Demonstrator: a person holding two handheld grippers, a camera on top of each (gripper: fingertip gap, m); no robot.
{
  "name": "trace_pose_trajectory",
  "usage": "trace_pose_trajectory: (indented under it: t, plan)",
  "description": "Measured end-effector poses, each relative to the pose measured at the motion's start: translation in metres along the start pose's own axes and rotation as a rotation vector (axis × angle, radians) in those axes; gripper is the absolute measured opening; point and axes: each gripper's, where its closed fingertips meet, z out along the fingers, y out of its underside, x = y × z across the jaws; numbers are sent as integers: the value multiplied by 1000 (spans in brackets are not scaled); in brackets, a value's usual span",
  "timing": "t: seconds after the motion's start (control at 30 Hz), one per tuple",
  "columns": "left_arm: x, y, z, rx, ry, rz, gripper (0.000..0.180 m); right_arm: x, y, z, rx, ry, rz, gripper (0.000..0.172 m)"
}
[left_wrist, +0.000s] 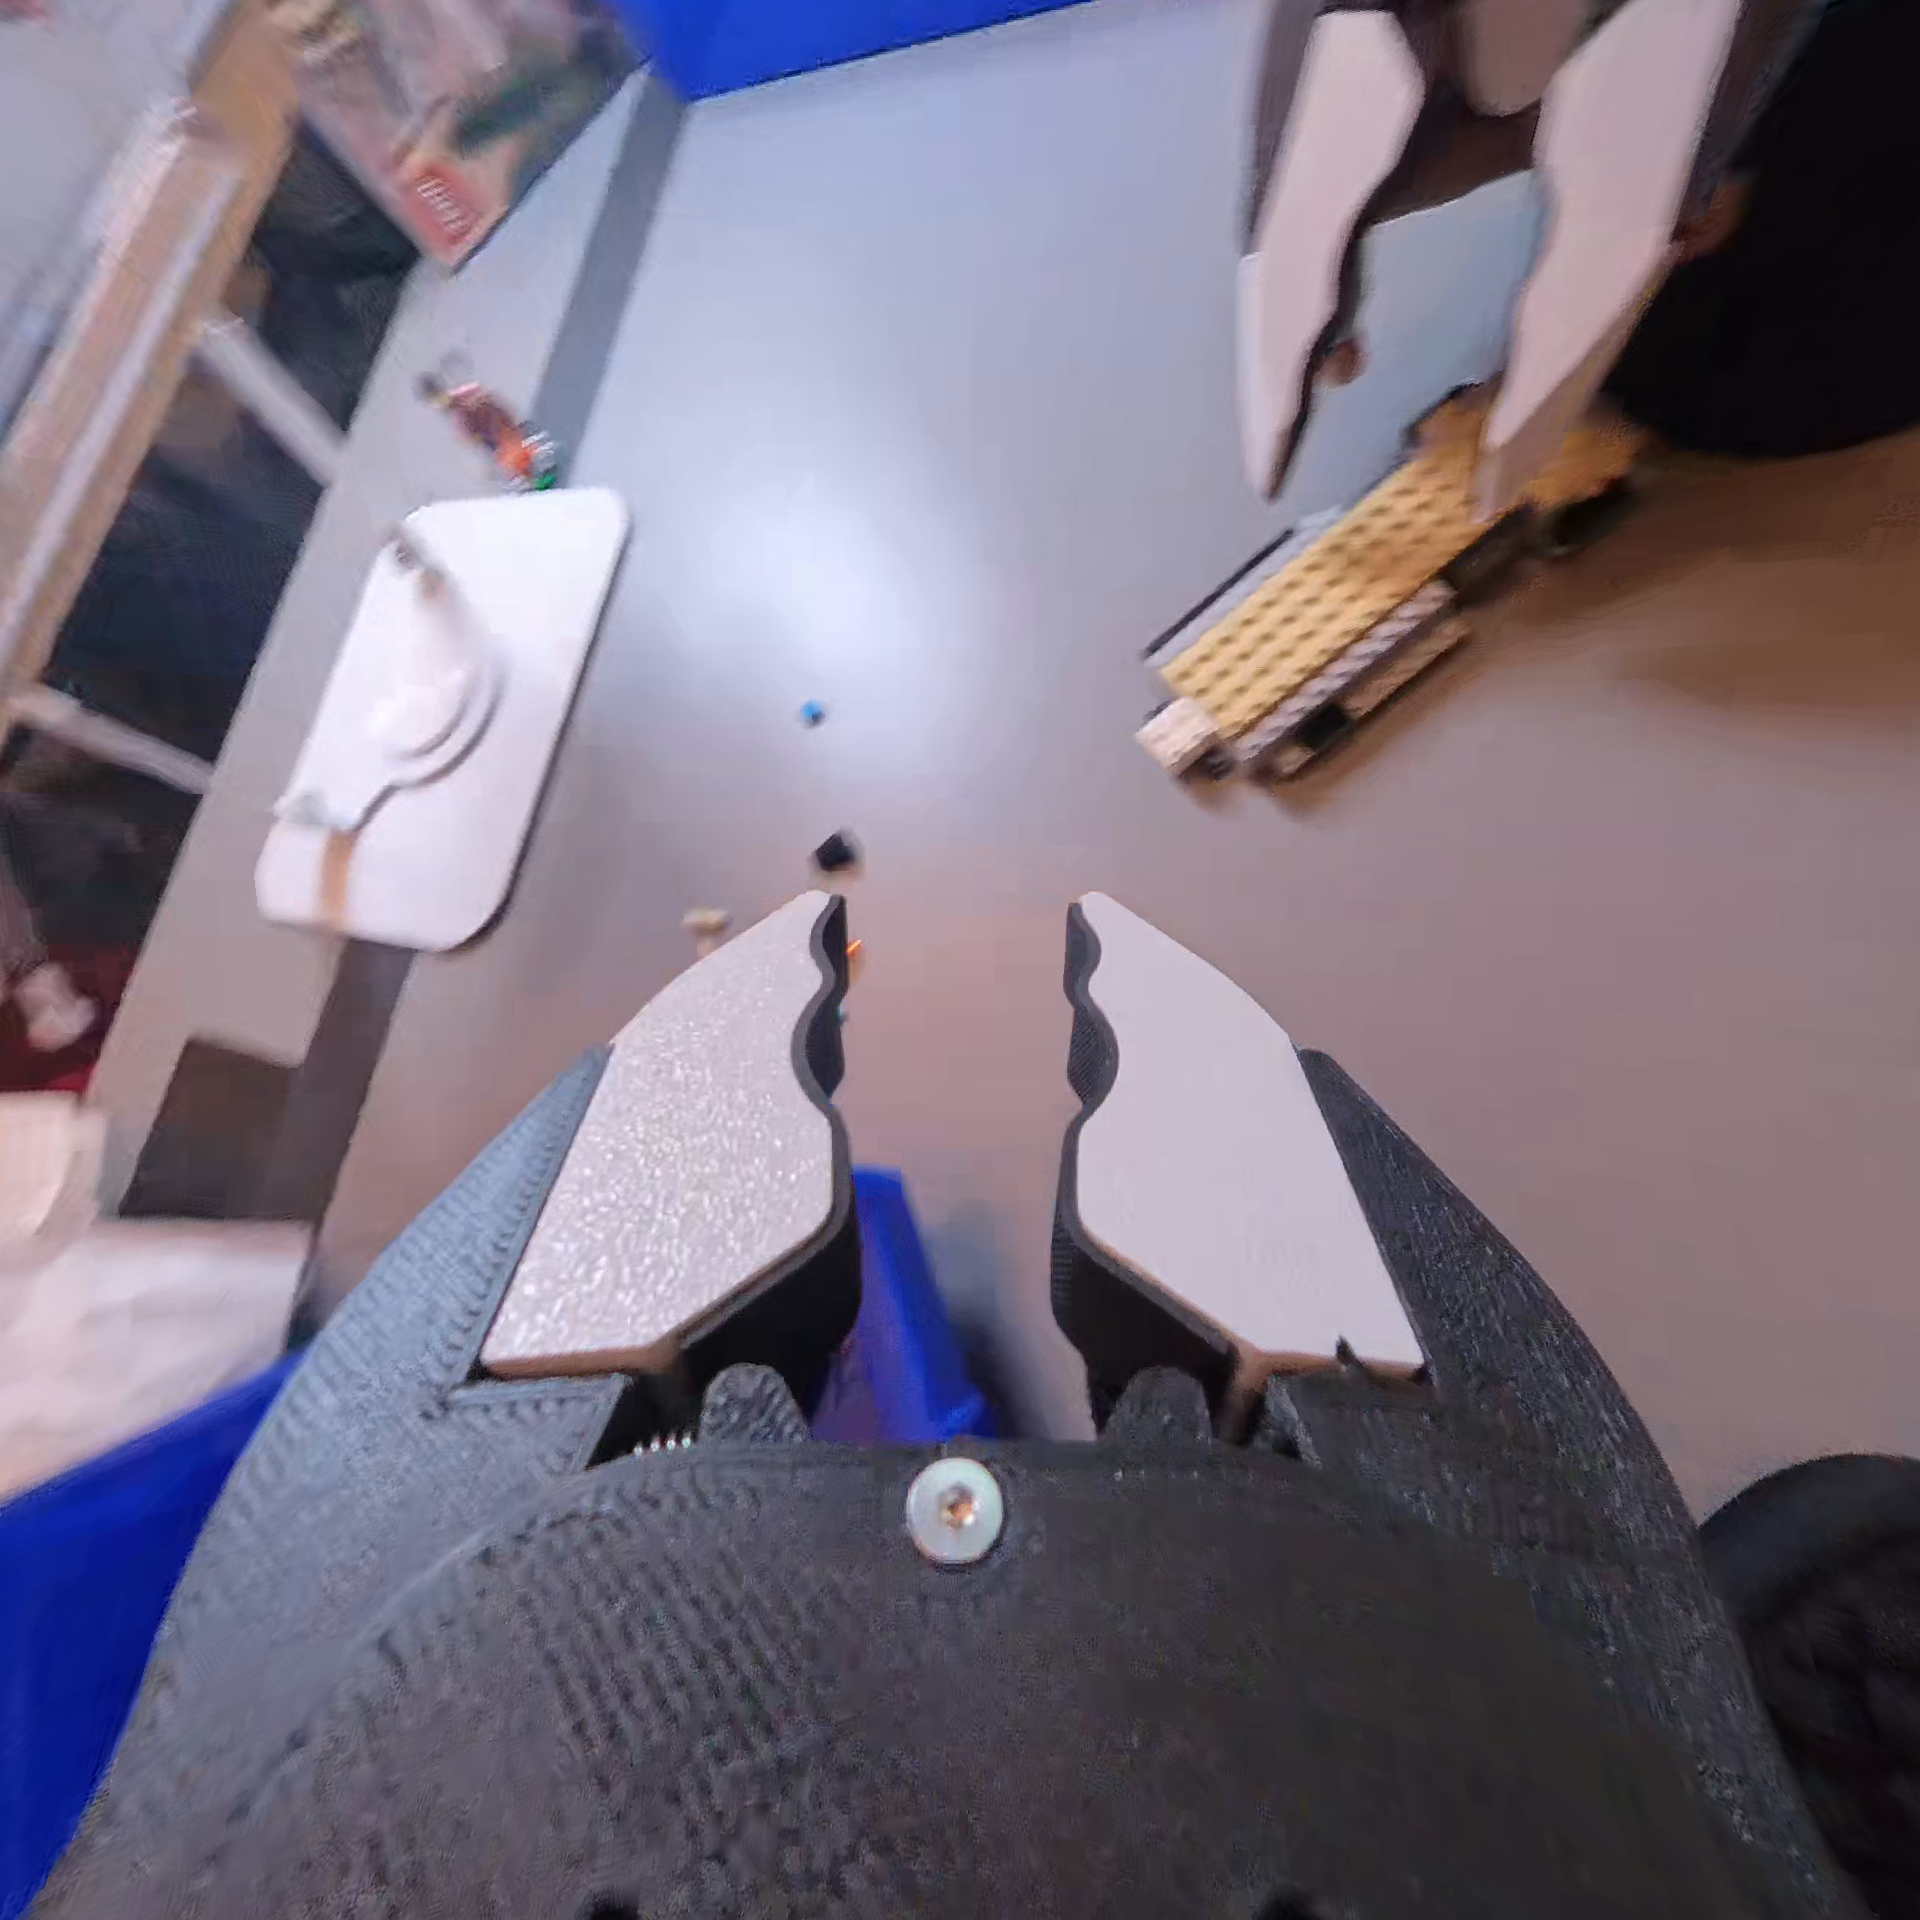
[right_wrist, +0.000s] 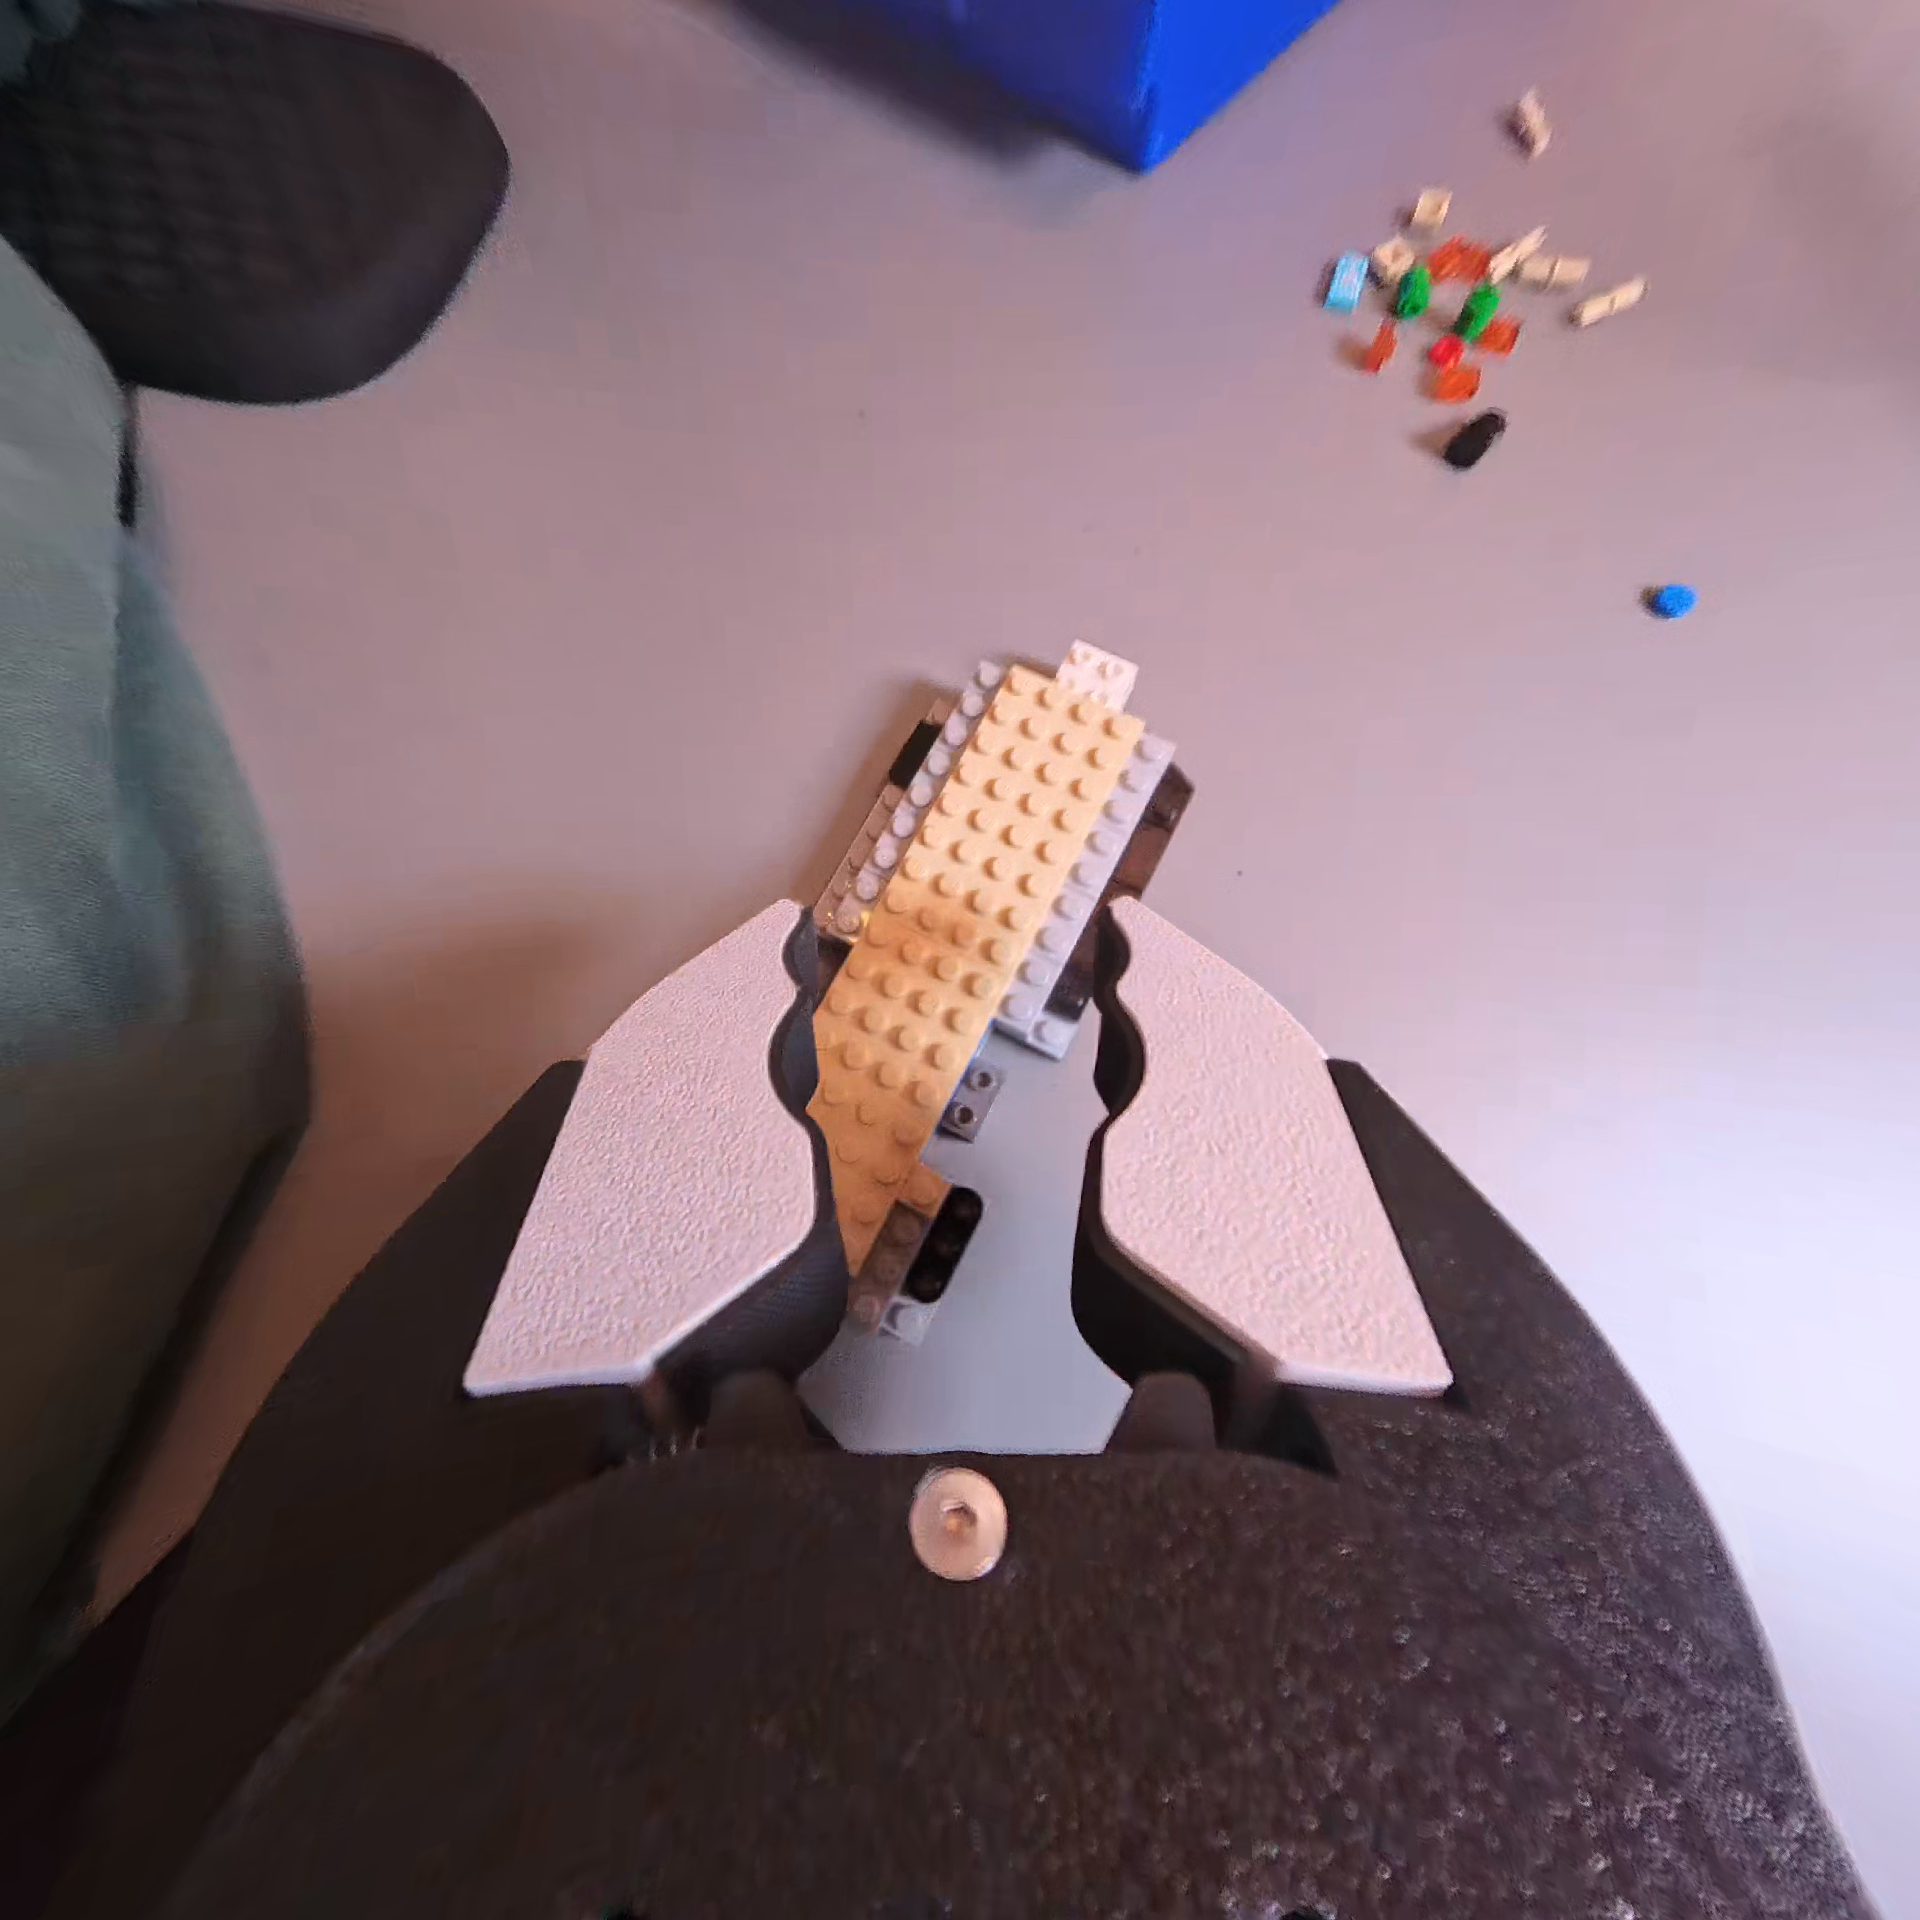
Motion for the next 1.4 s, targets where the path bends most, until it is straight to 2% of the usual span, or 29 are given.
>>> trace_pose_trajectory:
  t: [0.1, 0.27, 0.33, 0.4, 0.47, 0.53, 0.6, 0.77, 0.83, 0.93, 1.1, 1.27, 1.4]
  plan:
    - [41, -11, 46, 0, 136, 106, 51, -5, 9, 3, -83, 54, 12, 51]
    - [81, -8, 103, -23, 318, 210, 68, -13, 25, -3, -181, 117, 65, 54]
    - [90, -9, 117, -26, 352, 268, 73, -14, 31, -4, -212, 142, 74, 51]
    - [97, -13, 126, -23, 380, 326, 75, -12, 34, -2, -210, 150, 93, 40]
    - [100, -18, 133, -19, 406, 351, 76, -9, 33, -1, -202, 143, 97, 40]
    - [105, -17, 138, -36, 458, 339, 73, -7, 31, 1, -197, 134, 67, 39]
    - [110, -17, 138, -39, 504, 327, 61, -5, 30, 2, -180, 114, 32, 35]
    - [108, -14, 137, -59, 468, 284, 61, 0, 30, -1, -149, 104, 32, 36]
    - [108, -14, 137, -62, 456, 273, 61, -1, 29, -4, -146, 108, 31, 49]
    - [108, -14, 136, -62, 444, 263, 61, -3, 35, -6, -185, 119, 28, 55]
    - [107, -15, 135, -35, 389, 299, 60, -2, 39, -7, -156, 108, 50, 57]
    - [103, -17, 132, 1, 282, 354, 60, -3, 33, -10, -118, 131, -8, 61]
    - [97, -17, 129, 13, 182, 432, 60, 0, 23, -18, -50, 116, -4, 54]
